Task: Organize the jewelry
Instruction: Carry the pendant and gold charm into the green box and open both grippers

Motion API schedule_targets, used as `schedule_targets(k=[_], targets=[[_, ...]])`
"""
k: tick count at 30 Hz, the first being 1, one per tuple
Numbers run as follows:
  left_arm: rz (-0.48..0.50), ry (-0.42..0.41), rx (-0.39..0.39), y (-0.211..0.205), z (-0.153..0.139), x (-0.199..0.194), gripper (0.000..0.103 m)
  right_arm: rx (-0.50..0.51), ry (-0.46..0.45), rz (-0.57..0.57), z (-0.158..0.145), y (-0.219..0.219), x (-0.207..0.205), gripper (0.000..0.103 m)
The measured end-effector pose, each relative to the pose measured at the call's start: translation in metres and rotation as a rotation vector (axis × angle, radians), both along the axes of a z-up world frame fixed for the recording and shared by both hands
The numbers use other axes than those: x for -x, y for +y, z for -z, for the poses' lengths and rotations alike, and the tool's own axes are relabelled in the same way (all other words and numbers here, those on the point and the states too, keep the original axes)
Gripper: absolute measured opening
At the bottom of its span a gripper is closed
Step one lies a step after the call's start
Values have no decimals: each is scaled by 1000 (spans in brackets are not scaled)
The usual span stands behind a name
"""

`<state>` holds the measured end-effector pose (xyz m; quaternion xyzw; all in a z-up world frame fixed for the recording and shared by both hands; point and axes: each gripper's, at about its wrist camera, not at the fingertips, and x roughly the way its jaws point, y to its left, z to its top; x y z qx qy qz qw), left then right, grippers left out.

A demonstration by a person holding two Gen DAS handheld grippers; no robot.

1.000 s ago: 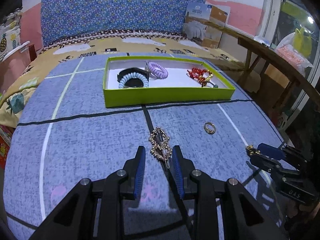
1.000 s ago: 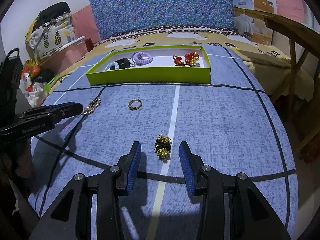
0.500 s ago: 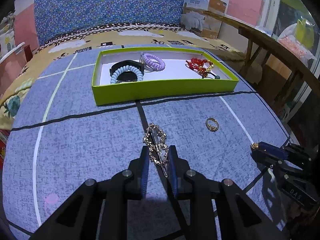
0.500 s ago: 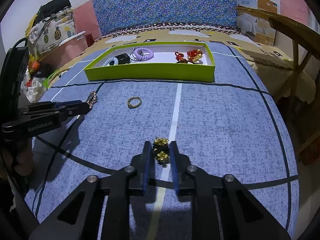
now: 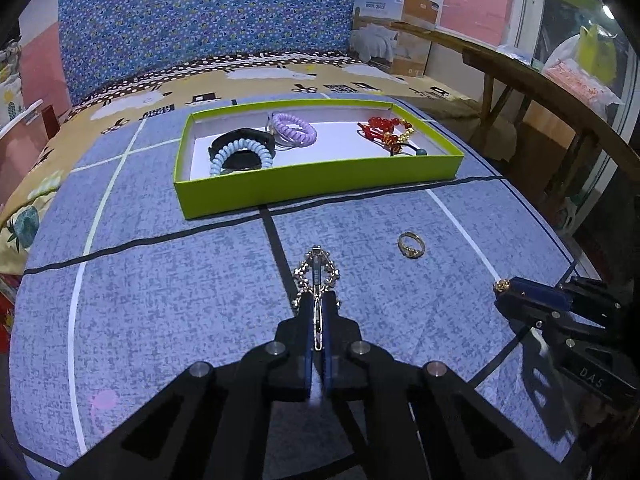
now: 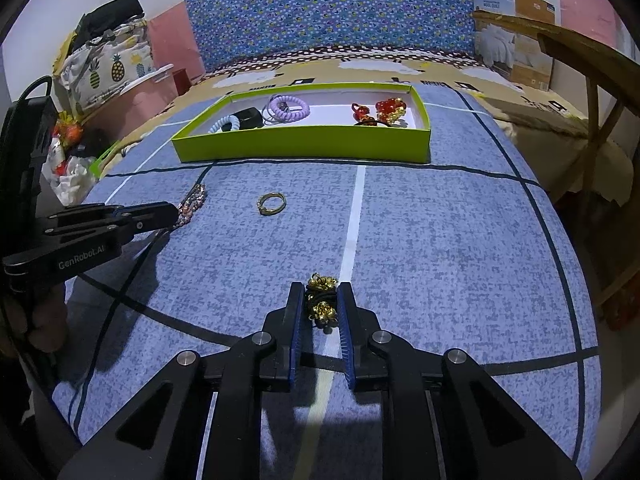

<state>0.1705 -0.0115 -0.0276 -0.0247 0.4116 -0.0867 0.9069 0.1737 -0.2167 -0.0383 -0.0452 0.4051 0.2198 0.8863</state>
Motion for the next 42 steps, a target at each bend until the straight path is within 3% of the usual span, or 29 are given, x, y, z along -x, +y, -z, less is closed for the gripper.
schedule_targets(k=[21, 42], targets=[[-1, -36, 27, 6, -7, 13, 4, -30, -6, 1, -6, -5, 3, 17], [4, -102, 29, 12, -35, 15, 4, -53, -69, 3, -35, -6, -4, 17]])
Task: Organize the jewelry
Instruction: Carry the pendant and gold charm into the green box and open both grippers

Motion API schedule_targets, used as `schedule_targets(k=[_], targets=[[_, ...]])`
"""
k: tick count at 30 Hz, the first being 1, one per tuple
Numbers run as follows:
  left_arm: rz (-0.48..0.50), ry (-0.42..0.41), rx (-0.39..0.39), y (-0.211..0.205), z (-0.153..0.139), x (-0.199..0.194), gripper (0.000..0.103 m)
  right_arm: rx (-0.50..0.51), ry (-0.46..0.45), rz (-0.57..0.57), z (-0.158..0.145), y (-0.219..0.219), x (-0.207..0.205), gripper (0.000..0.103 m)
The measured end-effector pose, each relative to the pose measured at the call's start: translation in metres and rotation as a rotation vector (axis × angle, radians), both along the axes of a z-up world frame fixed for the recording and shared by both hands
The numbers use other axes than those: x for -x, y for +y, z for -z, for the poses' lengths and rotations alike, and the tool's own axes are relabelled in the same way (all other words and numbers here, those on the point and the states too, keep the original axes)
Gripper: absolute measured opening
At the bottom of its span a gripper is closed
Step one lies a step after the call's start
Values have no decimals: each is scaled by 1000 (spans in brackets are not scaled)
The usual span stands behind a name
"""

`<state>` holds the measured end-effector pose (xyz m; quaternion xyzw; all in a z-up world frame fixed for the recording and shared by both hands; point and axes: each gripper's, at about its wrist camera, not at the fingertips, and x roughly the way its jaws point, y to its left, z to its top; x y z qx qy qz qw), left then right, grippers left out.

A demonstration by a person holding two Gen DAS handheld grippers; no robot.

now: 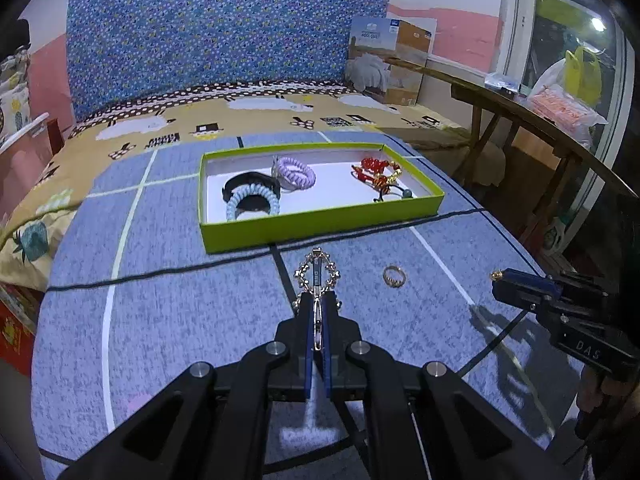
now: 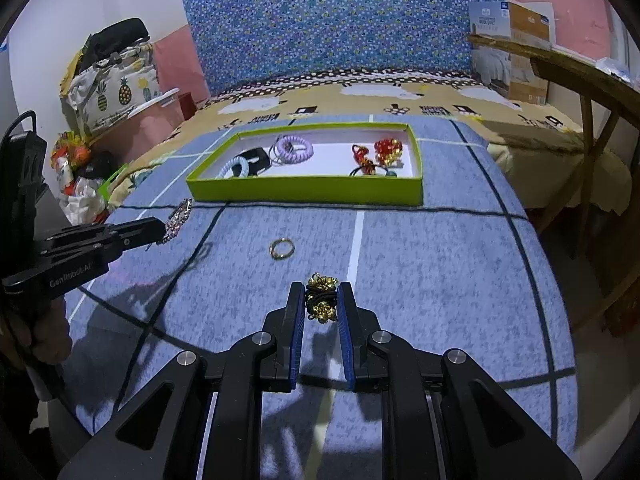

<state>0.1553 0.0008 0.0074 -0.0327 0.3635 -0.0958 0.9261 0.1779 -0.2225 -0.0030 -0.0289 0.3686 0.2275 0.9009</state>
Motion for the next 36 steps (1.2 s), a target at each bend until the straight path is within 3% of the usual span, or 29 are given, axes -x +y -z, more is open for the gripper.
schedule_targets(k=[9, 21, 36], targets=[[12, -35, -31, -1, -12, -18, 4, -12, -32, -3, -15, 2, -27, 17], [13, -56, -43, 1, -24, -71, 4, -11, -51, -28, -30, 23, -85, 17], [8, 0, -64, -5, -5, -131, 4, -14, 77, -31, 3, 44, -162, 17]])
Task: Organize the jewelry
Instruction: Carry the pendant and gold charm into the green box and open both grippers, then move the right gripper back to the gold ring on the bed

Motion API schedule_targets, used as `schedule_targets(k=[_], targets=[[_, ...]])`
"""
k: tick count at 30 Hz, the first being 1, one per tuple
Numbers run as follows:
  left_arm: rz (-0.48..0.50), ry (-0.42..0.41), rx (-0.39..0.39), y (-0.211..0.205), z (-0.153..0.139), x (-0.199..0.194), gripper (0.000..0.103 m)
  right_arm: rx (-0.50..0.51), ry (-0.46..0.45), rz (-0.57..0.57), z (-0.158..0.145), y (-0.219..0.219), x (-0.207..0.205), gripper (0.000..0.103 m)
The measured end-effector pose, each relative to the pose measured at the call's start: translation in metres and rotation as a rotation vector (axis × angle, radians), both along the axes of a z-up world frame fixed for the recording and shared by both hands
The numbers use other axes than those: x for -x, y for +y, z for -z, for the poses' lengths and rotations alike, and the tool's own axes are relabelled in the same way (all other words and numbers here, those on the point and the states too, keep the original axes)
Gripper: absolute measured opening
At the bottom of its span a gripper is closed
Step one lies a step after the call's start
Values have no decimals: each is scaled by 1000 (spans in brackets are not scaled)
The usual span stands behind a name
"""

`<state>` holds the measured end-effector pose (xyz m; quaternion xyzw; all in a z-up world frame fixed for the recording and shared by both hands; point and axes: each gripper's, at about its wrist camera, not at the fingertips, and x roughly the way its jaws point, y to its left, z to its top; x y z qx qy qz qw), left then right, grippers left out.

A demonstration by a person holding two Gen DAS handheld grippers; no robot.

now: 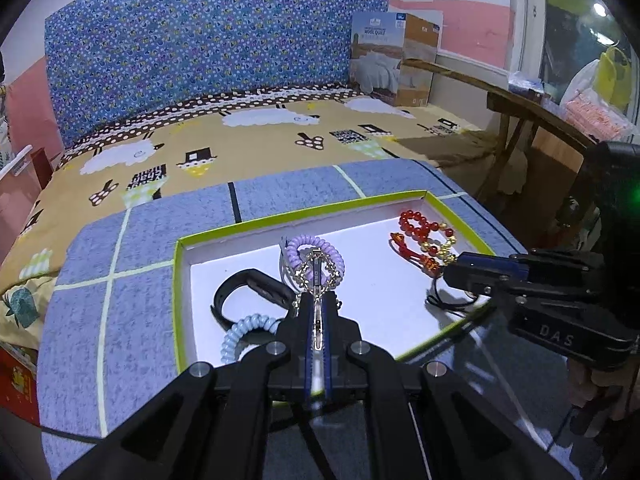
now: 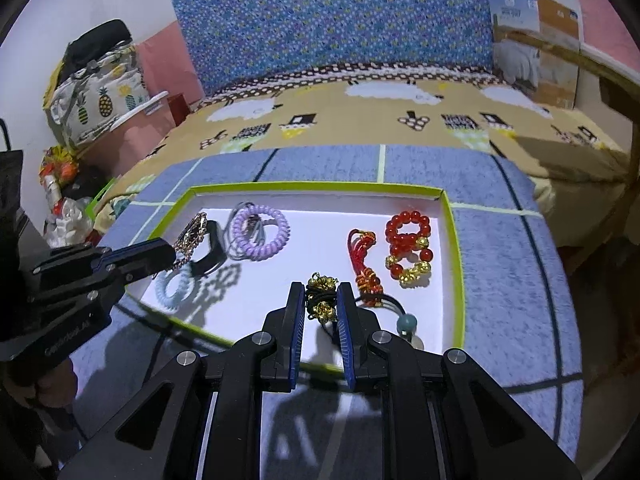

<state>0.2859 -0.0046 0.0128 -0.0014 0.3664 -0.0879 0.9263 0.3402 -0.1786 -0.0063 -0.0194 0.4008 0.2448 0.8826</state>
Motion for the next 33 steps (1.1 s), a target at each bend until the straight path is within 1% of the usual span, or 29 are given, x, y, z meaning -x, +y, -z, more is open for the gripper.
schedule_targets(k=[8, 15, 17, 18, 19, 20, 21, 22, 23, 25, 33], targets=[[3, 51, -7, -7, 20, -20, 4, 22, 48, 18, 18, 0, -20, 17], [1, 80, 1, -8, 31, -22, 4, 39, 59, 23, 22, -3, -24, 17], [3, 82, 15, -8, 31, -22, 4, 42, 52, 25, 22, -1, -23, 19], [3, 80, 18, -8, 30, -20, 5, 42, 48, 26, 22, -1, -22, 22], [0, 76, 17, -8, 30, -19, 6, 41, 43, 25, 20, -1, -20, 28], [-3, 70, 17, -7, 29, -18, 8, 37, 36, 21, 19, 0, -18, 30], [-4, 64, 18, -7, 28, -17, 9, 37, 31, 20, 18, 0, -16, 35], [-6, 60, 20, -7, 26, -16, 12, 39, 25, 20, 17, 0, -15, 36], [-10, 53, 22, -7, 24, -13, 16, 42, 16, 20, 15, 1, -13, 36], [-18, 41, 25, -5, 21, -10, 18, 48, 2, 18, 12, 2, -8, 36], [-64, 10, 39, 3, 6, 10, 18, 46, -58, 23, -7, 0, 18, 36]])
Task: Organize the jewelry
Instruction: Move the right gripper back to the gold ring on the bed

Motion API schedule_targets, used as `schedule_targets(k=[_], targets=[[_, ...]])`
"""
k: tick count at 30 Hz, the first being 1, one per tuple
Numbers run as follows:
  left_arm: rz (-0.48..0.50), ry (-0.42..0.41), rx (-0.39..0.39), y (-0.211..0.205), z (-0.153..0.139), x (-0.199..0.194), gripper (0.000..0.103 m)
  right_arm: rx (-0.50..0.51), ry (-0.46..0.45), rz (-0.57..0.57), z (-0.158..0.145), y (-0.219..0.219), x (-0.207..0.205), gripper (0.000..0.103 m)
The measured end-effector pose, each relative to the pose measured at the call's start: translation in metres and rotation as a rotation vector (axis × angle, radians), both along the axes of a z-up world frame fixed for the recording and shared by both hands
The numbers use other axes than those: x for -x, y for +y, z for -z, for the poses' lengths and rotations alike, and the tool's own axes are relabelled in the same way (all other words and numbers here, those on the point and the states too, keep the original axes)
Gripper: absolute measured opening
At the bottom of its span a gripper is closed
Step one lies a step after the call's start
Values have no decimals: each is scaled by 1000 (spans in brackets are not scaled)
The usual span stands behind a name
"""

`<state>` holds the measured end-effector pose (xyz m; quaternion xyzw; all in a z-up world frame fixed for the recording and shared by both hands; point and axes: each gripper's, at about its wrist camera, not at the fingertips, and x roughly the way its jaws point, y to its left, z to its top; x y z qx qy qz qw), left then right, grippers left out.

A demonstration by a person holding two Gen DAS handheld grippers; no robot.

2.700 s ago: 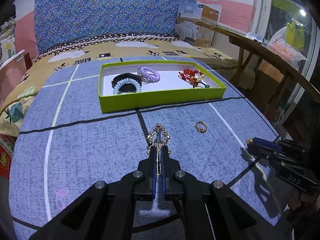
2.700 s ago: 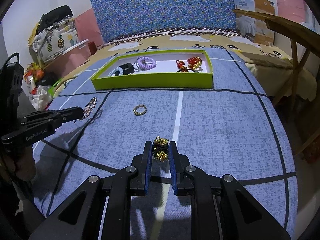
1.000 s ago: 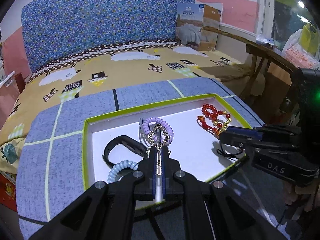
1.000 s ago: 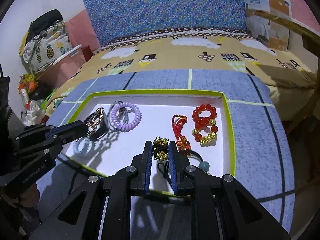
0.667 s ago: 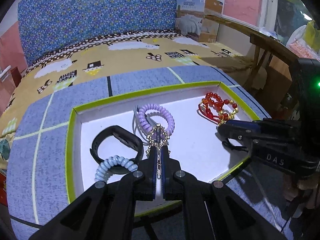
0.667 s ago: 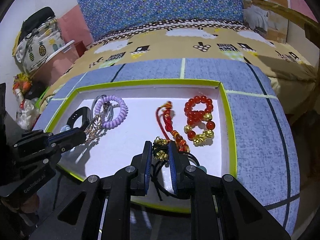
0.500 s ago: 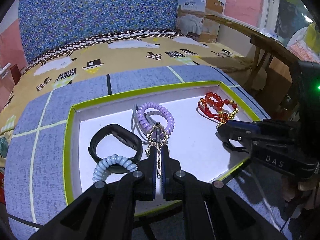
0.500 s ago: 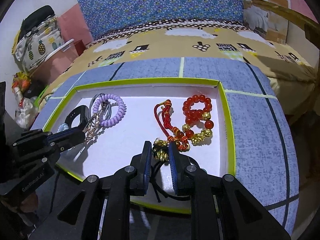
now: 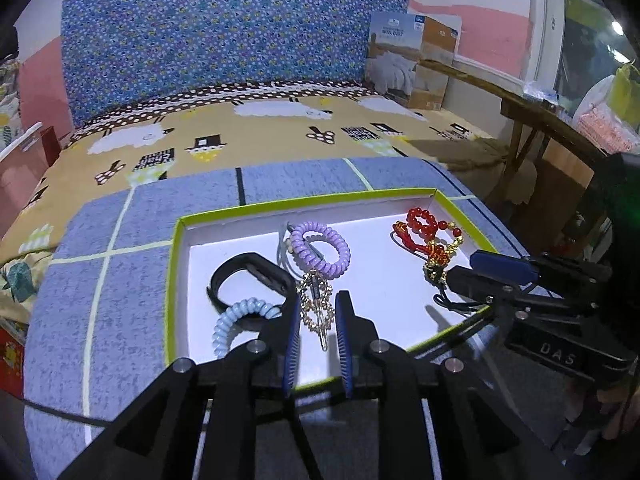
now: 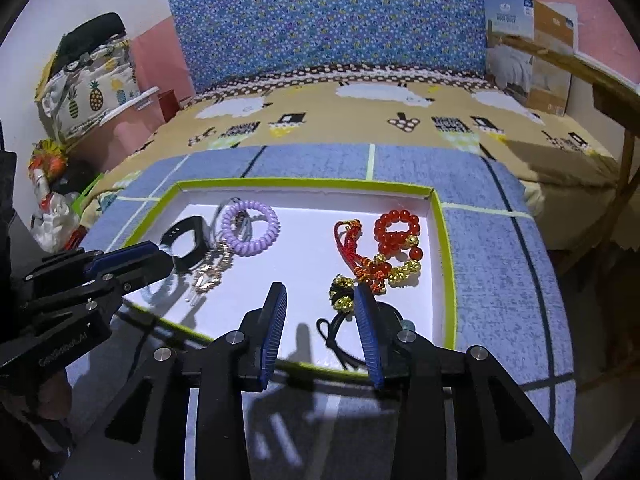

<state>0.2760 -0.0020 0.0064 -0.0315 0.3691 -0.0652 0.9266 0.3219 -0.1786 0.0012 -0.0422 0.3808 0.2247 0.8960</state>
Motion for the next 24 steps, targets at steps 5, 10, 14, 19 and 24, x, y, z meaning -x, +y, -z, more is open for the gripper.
schedule_targets(k=[5, 10, 14, 19, 24], targets=[[-11, -24, -2, 1, -10, 19, 19, 0, -32, 5, -11, -3, 20, 36], [-23, -48, -6, -1, -18, 38, 19, -13, -59, 15, -21, -7, 41, 36], [-30, -66, -9, -4, -23, 56, 21, -23, -83, 17, -29, -10, 62, 36], [-41, -82, -2, -4, -28, 80, 23, -23, -112, 20, -39, -13, 89, 36], [-65, -96, -7, 0, -33, 102, 24, -34, -144, 22, -50, -17, 115, 36]])
